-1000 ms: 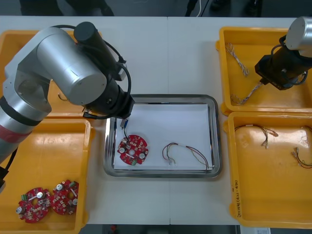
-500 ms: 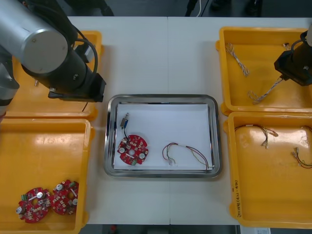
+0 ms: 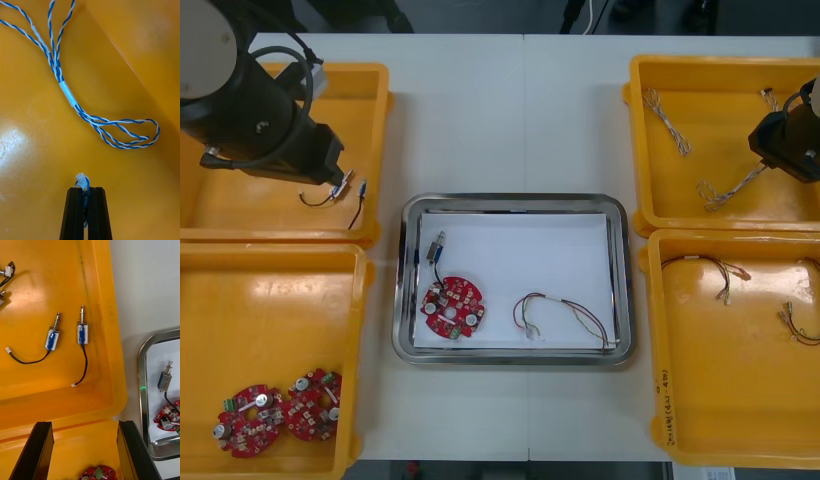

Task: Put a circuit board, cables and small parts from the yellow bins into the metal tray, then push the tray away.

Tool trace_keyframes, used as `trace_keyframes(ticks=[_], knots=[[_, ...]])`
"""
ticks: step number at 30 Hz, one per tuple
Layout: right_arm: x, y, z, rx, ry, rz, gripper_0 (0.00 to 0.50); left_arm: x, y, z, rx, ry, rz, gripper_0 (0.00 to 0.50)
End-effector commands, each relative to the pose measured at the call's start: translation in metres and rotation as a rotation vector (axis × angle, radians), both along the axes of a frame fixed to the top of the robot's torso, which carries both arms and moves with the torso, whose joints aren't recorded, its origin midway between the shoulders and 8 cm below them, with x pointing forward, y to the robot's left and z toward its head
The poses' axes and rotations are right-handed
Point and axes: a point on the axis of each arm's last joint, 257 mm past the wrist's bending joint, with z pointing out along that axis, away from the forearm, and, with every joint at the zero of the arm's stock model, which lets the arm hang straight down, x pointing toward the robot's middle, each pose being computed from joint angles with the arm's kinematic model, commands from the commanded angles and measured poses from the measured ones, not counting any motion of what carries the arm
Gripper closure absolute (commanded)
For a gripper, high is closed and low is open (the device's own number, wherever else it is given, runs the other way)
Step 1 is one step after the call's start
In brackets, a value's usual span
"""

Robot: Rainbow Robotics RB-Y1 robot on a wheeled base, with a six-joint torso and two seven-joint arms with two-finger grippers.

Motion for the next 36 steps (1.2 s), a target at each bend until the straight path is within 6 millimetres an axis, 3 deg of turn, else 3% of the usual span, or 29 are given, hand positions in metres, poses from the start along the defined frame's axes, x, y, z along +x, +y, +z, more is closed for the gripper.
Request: trace_keyframes(ticks=[1,6,16,28,36], knots=[[0.009,-0.019,0.041,-0.040,-0.070,0.013,0.500,0.015,0.032,0.033,0.057,-0.062,-0.010,0.000],[0.011,-0.017,0.045,-0.041,-0.075,0.021,0.500,0.027,0.049,0.026,0.094,-0.064,-0.064,0.000],[0.023,-0.002,0.058,-0.013,-0.080,0.035,0.500,0.056,0.062,0.019,0.137,-0.125,-0.154,0.000],[0.031,0.004,0.068,-0.014,-0.099,0.039,0.500,0.090,0.062,0.000,0.176,-0.197,-0.260,0.000],[0.031,0.003,0.068,-0.017,-0.099,0.038,0.500,0.098,0.052,-0.015,0.194,-0.201,-0.281,0.000]])
